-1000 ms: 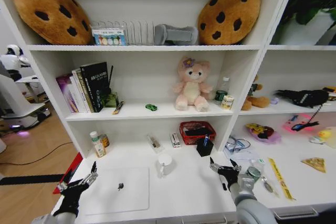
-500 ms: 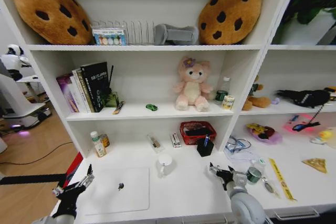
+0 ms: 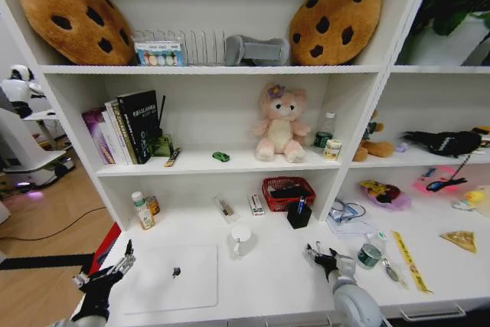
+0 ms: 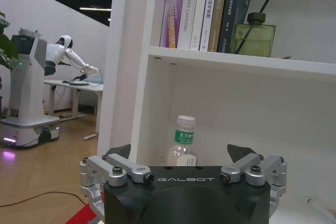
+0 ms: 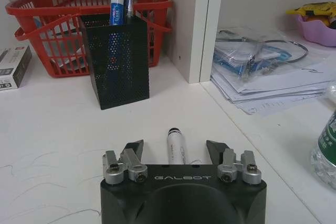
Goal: Organize the objects on the table.
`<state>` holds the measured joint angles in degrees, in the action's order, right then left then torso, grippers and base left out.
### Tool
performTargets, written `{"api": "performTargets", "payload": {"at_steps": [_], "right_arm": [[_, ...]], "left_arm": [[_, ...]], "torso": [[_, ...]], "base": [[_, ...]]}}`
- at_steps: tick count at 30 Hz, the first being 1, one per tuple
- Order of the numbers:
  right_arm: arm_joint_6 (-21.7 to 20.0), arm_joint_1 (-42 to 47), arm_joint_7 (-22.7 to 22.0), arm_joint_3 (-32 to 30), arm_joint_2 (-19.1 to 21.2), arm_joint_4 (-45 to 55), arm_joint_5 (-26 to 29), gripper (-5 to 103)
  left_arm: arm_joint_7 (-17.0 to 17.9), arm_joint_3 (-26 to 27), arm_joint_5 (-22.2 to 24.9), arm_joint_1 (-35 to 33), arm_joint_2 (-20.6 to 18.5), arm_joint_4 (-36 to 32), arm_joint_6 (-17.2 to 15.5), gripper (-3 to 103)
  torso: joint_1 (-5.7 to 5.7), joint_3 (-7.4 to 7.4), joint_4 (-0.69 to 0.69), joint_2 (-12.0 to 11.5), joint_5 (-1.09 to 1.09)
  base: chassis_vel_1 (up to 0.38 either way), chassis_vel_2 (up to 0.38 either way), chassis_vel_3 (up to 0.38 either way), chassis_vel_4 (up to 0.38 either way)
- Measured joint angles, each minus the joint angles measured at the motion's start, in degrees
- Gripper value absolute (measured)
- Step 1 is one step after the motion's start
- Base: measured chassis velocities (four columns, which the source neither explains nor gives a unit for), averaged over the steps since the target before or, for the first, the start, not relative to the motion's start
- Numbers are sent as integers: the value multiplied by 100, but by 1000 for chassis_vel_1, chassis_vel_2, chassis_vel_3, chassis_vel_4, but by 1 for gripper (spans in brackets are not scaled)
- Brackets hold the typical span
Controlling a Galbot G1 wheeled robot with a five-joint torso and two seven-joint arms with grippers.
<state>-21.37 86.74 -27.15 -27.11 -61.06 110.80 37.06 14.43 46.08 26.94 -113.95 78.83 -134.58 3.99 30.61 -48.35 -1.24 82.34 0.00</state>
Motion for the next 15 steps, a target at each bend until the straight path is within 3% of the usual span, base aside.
{"api": "performTargets", "payload": {"at_steps": [2, 5, 7, 11, 12, 13, 15], "right_arm": [[12, 7, 0, -21, 12, 26, -2, 60], [19, 16, 1, -32, 13, 40, -3, 54], [36, 34, 3, -48, 12, 55, -5, 44], [59, 46, 1, -49, 6, 55, -8, 33], [69, 53, -2, -49, 0, 54, -6, 22], [69, 53, -2, -49, 0, 54, -6, 22], [76, 73, -8, -55, -15, 50, 6, 12]], "left_arm": [[1, -13, -19, -6, 8, -11, 6, 100], [2, -20, -44, -8, 23, -11, 22, 100], [3, -31, -70, -29, 68, -9, 61, 100], [3, -33, -80, -57, 101, -16, 69, 100], [3, -21, -80, -68, 111, -37, 72, 100], [3, -21, -80, -68, 111, -37, 72, 100], [5, 2, -70, -74, 118, -70, 75, 100]], "torso": [[0, 0, 0, 0, 0], [0, 0, 0, 0, 0], [0, 0, 0, 0, 0], [0, 0, 0, 0, 0], [0, 0, 0, 0, 0], [0, 0, 0, 0, 0], [0, 0, 0, 0, -1]], "base": [[0, 0, 0, 0], [0, 0, 0, 0], [0, 0, 0, 0], [0, 0, 0, 0], [0, 0, 0, 0], [0, 0, 0, 0], [0, 0, 0, 0]]}}
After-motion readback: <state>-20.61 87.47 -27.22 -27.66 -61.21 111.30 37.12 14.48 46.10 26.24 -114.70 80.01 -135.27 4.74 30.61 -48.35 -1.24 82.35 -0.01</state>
